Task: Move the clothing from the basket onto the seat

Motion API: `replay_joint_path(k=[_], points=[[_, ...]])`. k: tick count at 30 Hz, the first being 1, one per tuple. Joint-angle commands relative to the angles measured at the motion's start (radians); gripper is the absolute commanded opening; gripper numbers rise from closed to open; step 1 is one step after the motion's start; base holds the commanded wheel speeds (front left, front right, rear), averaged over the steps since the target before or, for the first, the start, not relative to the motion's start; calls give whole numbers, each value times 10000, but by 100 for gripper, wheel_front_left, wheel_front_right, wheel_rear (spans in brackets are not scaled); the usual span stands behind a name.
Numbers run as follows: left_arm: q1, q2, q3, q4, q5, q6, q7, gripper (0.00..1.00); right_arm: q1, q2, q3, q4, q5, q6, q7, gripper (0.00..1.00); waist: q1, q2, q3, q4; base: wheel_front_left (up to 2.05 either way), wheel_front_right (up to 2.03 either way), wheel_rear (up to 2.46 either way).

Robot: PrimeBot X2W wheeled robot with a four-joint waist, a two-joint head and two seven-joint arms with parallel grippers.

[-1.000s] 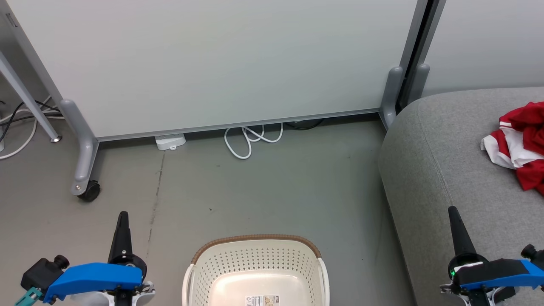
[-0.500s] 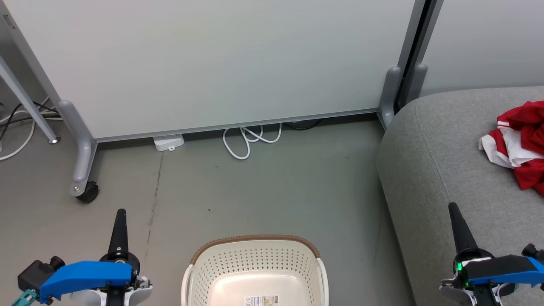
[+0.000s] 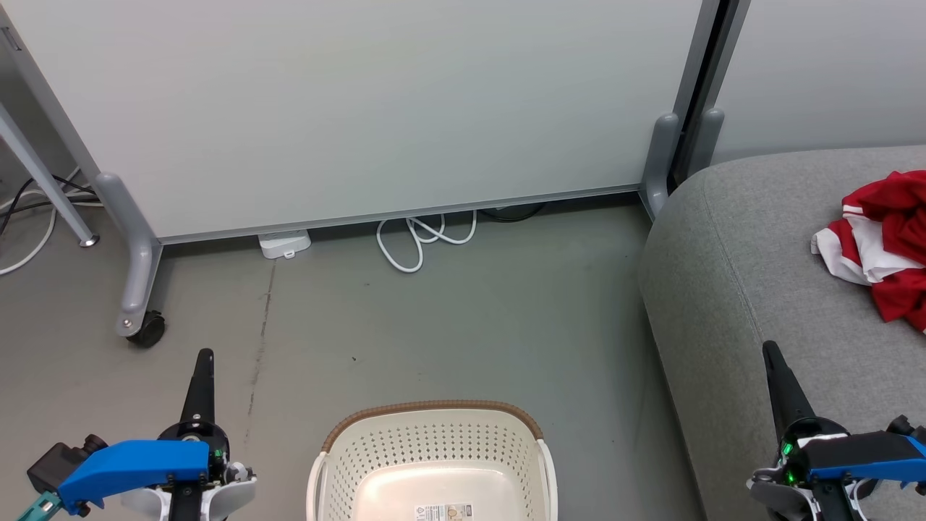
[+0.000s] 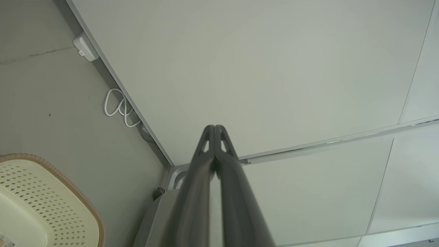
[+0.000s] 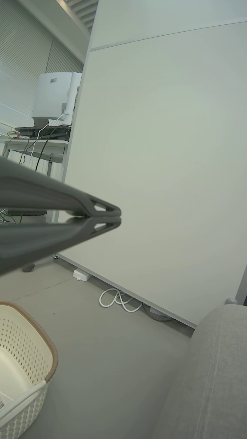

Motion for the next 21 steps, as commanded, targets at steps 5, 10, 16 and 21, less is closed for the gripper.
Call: replay_joint_path(k=[5,10,16,21], points=[[-206,17,105,-89,-530,-85,124,0,-238,-23,-36,-15,536,8,134,0,0,-1,-4,-18,0,0,0],[-230,17,140,-103,-932,-91,231,0,-245,-24,-53,-4,940,9,238,0,0,-1,-7,-36,0,0,0],[-259,16,177,-117,-1404,-96,356,0,-288,-24,-76,10,1395,9,366,0,0,-1,-12,-58,0,0,0],[-263,17,201,-127,-1762,-102,442,0,-306,-23,-90,23,1770,9,464,0,0,-1,-15,-76,0,0,0]])
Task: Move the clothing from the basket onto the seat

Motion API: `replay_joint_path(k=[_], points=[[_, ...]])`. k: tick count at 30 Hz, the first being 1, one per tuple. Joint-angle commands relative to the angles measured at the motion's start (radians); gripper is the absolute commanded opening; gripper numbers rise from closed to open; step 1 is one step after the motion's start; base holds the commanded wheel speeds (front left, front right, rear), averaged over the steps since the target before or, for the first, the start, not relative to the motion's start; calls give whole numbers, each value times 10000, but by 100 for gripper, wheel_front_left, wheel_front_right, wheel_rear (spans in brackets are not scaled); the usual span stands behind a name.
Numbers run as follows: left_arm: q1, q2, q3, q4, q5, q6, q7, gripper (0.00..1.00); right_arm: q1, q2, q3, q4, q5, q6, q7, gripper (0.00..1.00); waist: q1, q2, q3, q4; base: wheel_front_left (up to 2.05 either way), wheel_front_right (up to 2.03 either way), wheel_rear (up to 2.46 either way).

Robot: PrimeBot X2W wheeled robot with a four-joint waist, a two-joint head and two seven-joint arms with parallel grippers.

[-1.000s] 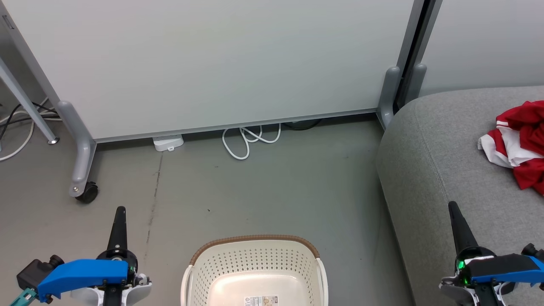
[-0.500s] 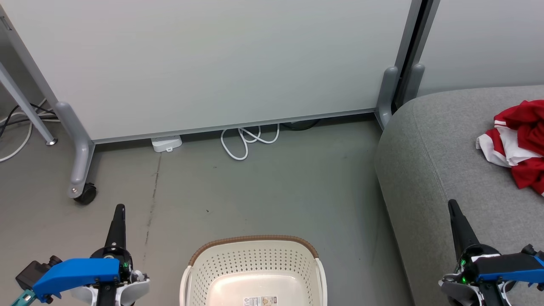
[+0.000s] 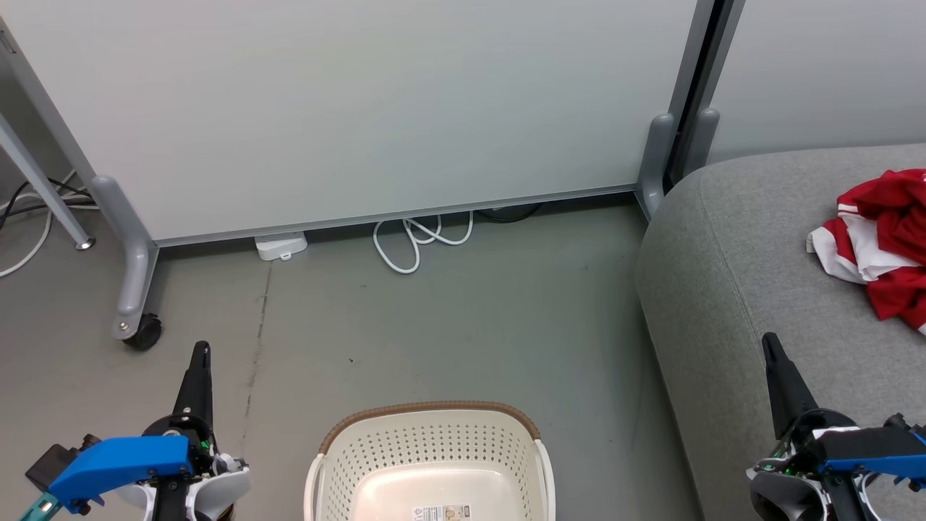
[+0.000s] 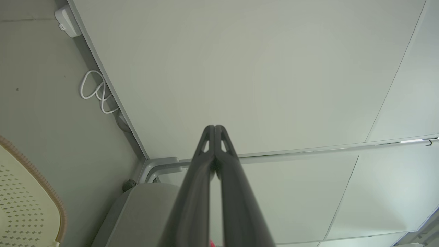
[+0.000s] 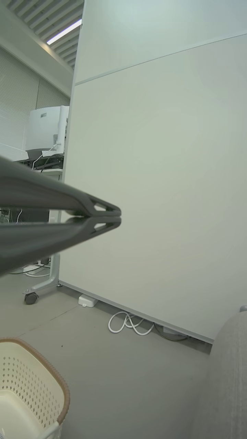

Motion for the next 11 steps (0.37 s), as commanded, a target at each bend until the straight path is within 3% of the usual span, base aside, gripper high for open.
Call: replay_joint_path(k=[1,11], points=[[-151,14,38,-62,-182,-102,62,0,-147,-22,-35,9,206,7,90,0,0,0,-1,-5,0,0,0],[-188,14,98,-87,-879,-110,234,0,-198,-22,-59,30,902,7,258,0,0,0,-8,-41,0,0,0]])
